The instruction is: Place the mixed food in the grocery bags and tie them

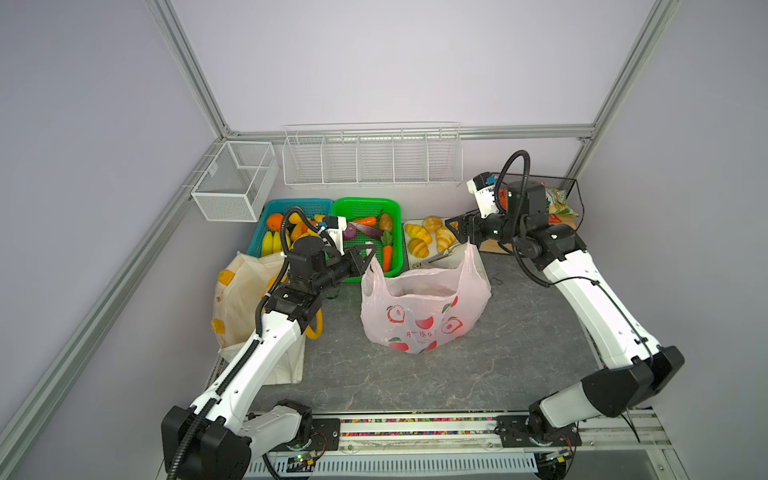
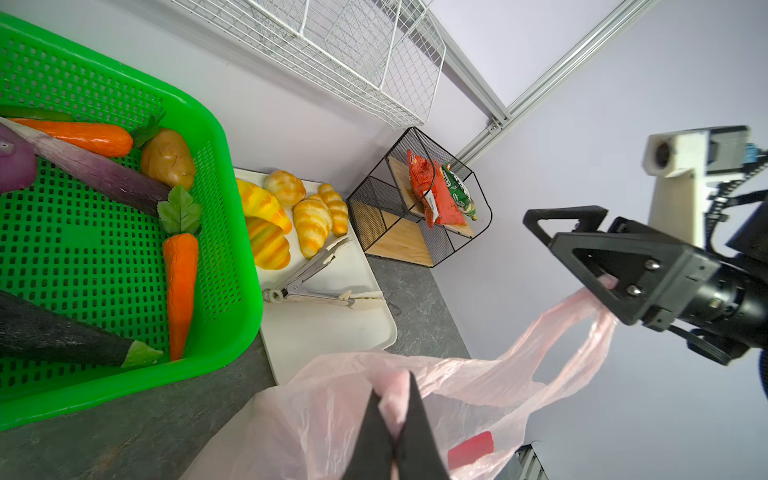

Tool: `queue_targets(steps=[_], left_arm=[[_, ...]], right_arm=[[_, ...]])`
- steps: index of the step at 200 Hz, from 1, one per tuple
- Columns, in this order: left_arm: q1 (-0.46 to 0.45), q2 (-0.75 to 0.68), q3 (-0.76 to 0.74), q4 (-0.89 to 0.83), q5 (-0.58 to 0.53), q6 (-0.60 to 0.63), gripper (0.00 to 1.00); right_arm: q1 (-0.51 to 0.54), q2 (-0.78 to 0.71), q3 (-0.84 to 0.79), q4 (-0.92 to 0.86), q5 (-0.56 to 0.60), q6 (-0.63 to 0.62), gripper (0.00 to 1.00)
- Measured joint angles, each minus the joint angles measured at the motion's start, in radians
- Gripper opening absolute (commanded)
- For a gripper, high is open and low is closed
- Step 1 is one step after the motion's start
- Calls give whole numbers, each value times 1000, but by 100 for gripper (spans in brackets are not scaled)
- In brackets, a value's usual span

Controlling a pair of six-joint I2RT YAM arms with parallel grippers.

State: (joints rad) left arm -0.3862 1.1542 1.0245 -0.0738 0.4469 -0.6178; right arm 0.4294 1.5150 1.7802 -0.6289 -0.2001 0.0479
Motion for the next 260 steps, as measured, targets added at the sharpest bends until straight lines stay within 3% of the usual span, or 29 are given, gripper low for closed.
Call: queue_targets(steps=[30, 57, 77, 102, 142, 156, 234, 260], left_arm=[[0, 1, 0, 2, 5, -1, 0], [0, 4, 0, 2, 5, -3, 0], [0, 5, 0, 2, 7, -3, 0], [0, 5, 0, 2, 7, -3, 0], [0, 5, 0, 6, 21, -16, 0], [-2, 5, 0, 15, 30, -26, 0], [-66, -97, -70, 107, 54, -203, 0], [-93, -122, -88, 143, 50, -256, 0]], right_arm=[[171, -2, 139, -47, 63, -69, 93], [333, -33, 146, -48, 100, -135, 93], [441, -72, 84, -31, 119, -168, 92], [534, -150, -118, 66, 116, -175, 92], [542, -163, -412, 283, 103, -118, 100], [542, -130, -468, 366, 103, -92, 93], [494, -6, -610, 824, 117, -2, 89], [488, 21, -628, 940, 111, 13, 96]])
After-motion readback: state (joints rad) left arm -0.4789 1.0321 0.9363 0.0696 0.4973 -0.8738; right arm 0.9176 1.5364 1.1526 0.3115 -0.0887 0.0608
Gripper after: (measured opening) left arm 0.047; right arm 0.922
